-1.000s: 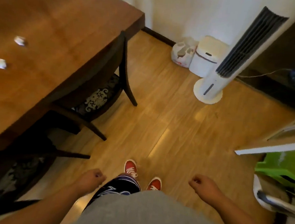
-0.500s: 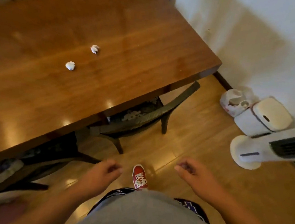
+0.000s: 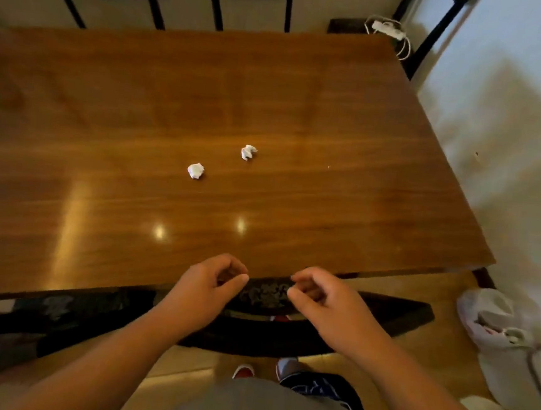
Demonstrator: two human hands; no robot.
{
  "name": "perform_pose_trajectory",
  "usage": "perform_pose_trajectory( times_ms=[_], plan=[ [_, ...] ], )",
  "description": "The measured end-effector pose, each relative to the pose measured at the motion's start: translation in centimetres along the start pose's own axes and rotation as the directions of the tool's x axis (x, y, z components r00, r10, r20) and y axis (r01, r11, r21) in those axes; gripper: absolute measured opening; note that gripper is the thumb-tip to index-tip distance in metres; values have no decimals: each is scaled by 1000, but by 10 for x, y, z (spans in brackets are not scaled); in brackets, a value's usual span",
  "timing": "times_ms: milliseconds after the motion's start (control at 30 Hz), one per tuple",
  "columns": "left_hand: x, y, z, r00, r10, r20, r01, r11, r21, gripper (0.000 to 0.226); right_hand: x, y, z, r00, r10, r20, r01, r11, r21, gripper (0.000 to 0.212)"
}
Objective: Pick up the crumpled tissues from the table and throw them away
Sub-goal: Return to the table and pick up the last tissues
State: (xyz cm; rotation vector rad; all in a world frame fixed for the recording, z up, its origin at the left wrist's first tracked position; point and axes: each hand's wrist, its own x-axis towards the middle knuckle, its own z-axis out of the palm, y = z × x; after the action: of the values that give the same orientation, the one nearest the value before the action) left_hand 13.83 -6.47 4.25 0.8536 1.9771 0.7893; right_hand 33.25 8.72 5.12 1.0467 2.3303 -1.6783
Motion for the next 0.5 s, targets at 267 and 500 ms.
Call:
perform_pose_trajectory(
  times_ms=[267,500],
  plan=[
    [118,-26,-37,882,-270,-385,331,938,100,53,178,-22,-53,989,35,145,-5,980,-200,36],
    [206,-53,-68,718,-251,-649,467,865,181,67,315,-38,-44,992,-127,0,108,841,-529,63]
  ],
)
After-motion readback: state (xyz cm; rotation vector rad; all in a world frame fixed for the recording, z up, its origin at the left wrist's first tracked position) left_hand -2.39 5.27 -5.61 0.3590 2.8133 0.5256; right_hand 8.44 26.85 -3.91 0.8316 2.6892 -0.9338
